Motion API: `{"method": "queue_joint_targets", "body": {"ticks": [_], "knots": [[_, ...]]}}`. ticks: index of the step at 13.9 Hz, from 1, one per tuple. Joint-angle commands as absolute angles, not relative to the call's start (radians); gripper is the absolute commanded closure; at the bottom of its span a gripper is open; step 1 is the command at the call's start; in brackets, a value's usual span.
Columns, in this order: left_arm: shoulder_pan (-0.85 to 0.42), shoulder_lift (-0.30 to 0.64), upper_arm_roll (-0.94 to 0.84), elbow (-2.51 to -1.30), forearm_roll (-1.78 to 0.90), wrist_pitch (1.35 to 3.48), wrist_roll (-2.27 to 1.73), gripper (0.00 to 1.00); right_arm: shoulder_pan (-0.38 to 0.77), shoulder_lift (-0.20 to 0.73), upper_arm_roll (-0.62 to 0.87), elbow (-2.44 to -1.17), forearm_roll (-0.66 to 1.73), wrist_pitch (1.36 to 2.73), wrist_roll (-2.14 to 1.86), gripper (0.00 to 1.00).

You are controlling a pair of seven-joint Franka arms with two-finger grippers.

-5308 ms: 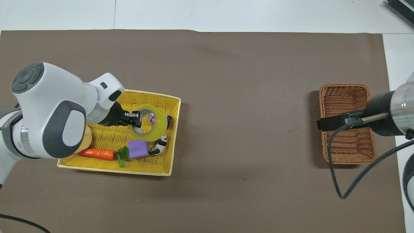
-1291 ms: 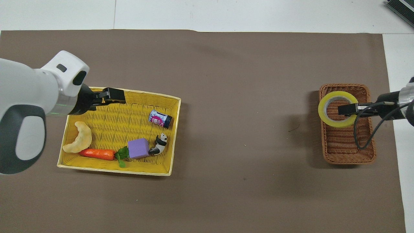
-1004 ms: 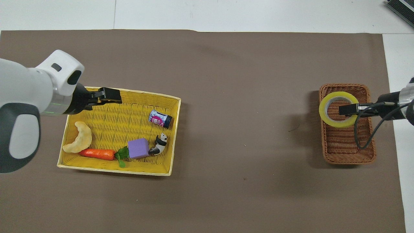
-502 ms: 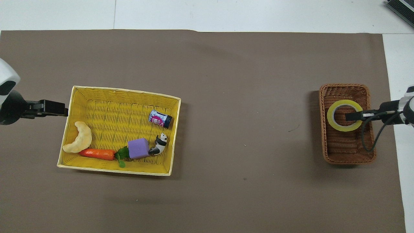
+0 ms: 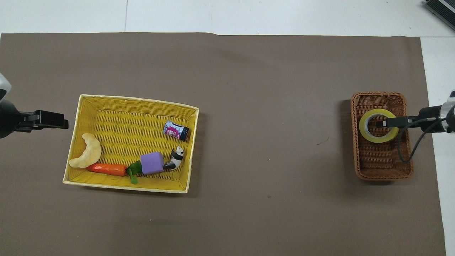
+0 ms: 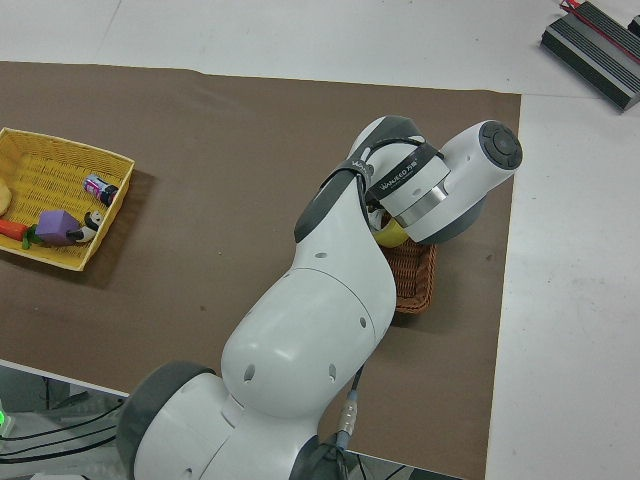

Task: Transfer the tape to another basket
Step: 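Open the right gripper and release the tape inside the wicker basket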

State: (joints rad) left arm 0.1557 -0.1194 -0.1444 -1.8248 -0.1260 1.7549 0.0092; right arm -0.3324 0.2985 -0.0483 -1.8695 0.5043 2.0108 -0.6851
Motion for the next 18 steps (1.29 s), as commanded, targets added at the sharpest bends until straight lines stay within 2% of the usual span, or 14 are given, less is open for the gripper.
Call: {"method": "queue_joint_targets", "body": {"ticks": [1,7,11,13,16,18], "knots": [[-0.071,-0.126,0.081,-1.810,-0.104,1.723,0.012,0.00,-0.328,0.281,-0.041,-1.813,0.514,2.005,-0.672,0.00],[-0.084,-0.127,0.097,-1.809,-0.104,1.729,0.012,0.00,-0.224,0.245,-0.032,-1.714,0.289,2.043,-0.395,0.00],[-0.084,-0.126,0.100,-1.804,-0.101,1.740,0.014,0.00,-0.118,0.171,-0.031,-1.712,0.129,2.040,-0.142,0.00],[-0.101,-0.124,0.092,-1.776,-0.025,1.726,0.014,0.00,-0.063,0.129,-0.031,-1.715,0.078,2.017,-0.027,0.00],[-0.136,-0.143,0.075,-1.796,0.125,1.724,0.023,0.00,0.000,0.068,-0.034,-1.715,0.065,1.925,0.098,0.00],[-0.135,-0.144,0.075,-1.795,0.124,1.698,0.026,0.00,0.041,0.006,-0.031,-1.715,0.005,1.852,0.188,0.00]]}}
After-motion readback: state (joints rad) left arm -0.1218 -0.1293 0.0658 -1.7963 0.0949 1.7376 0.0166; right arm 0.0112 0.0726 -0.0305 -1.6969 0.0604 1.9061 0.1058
